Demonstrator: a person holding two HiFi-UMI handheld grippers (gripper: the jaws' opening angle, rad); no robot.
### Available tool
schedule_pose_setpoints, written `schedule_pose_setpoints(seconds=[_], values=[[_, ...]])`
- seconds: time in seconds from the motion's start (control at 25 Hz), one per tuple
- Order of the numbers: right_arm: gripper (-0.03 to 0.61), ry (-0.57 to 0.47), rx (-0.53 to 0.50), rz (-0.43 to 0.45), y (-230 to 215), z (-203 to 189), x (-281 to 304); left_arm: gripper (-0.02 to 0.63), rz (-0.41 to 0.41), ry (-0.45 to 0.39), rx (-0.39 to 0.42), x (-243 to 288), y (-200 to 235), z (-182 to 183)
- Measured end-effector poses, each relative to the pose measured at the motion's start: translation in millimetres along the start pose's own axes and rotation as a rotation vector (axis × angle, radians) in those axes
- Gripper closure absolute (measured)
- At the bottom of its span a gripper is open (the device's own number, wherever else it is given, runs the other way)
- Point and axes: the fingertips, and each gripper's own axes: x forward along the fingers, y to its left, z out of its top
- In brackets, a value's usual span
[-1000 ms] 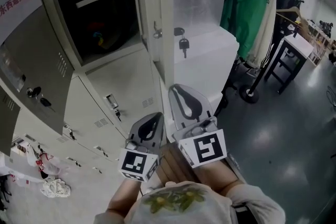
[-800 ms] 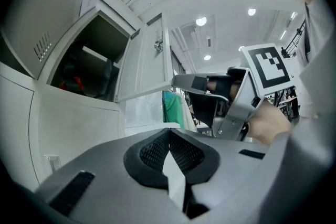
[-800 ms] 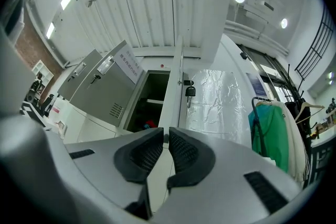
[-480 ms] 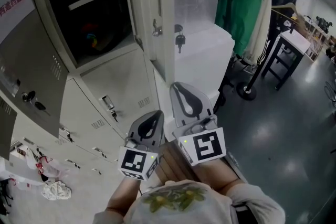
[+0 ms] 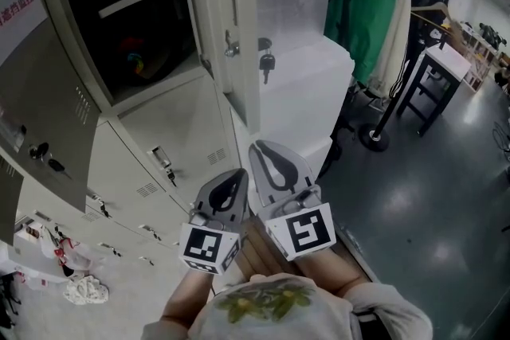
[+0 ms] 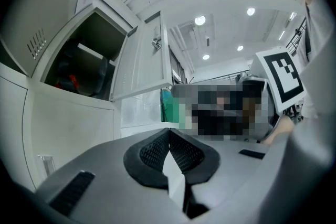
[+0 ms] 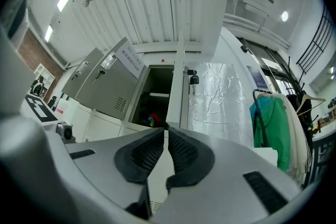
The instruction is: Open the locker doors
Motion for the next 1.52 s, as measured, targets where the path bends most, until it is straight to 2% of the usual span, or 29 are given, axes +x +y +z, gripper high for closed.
schedule_pose_setpoints(seconds=[0.76, 1.12, 1.52], values=[[0.549, -0.033, 0.029, 0.135, 28.3, -8.0, 0.5, 0.586, 0.079, -0.015, 0.0, -6.9, 19.2, 2.9], [0.549, -0.019, -0.006, 0.171, 42.7, -14.7, 6.8, 0.586, 0.117, -0.027, 0.007, -16.7, 33.5, 10.5], [0.549, -0.017, -0.009, 0.178, 51.3, -16.1, 13.1, 0.586, 0.119, -0.027, 0.01, -23.2, 42.3, 10.6]])
